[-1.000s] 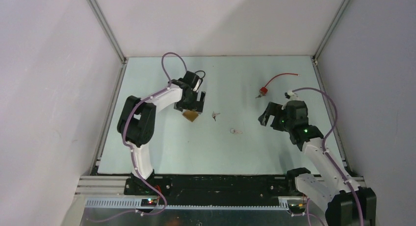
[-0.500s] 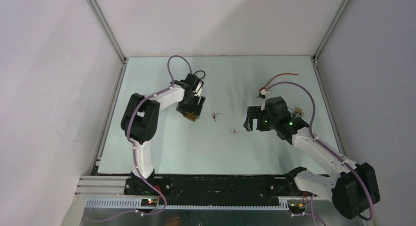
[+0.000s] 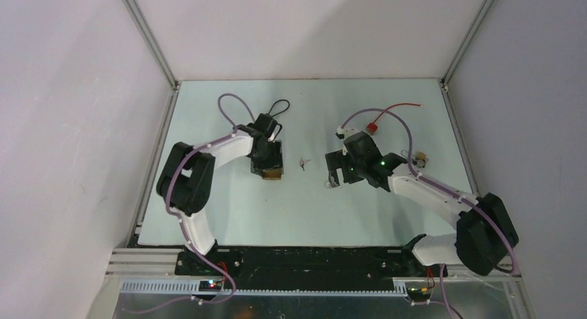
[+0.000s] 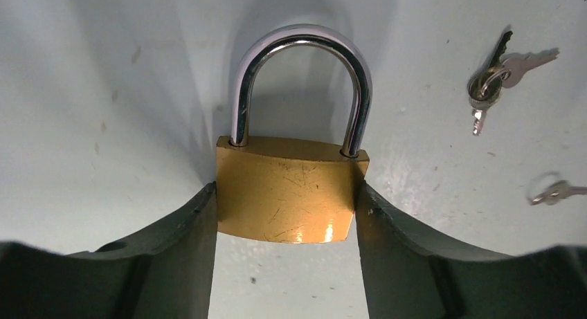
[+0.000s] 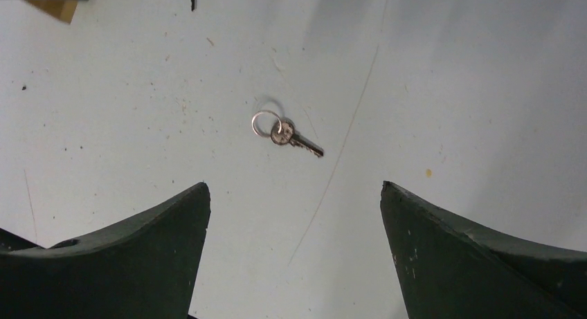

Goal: Unlock with the key

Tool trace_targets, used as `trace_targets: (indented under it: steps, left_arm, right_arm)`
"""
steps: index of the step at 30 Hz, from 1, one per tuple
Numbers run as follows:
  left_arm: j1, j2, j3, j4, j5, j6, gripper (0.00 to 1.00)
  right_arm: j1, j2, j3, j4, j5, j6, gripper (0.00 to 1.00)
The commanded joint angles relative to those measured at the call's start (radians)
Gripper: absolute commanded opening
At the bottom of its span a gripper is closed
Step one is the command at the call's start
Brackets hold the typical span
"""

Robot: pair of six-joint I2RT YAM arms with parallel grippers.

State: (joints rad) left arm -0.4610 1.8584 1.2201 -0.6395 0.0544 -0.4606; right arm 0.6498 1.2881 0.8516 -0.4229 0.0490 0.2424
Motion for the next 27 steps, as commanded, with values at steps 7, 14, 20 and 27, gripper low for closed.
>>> trace_targets:
  steps: [7, 14, 20, 27]
  left_arm:
    - [-0.016, -0.166, -0.249, 0.187, 0.053, -0.511, 0.4]
    - [-0.044, -0.208, -0.29, 0.212, 0.0, -0.566, 0.59]
    - [-0.05, -0.243, -0.302, 0.213, -0.024, -0.551, 0.71]
    - [-0.05, -0.258, -0.31, 0.214, -0.026, -0.53, 0.77]
  right_arm:
    - [0.061, 0.263, 0.227, -0.101, 0.077, -0.033, 0.79]
    - [0.094, 0.396, 0.291, -0.148, 0.084, -0.042, 0.6]
    - [0.099, 0.468, 0.315, -0.157, 0.068, -0.045, 0.56]
    - [0.099, 0.518, 0.317, -0.137, 0.02, -0.048, 0.54]
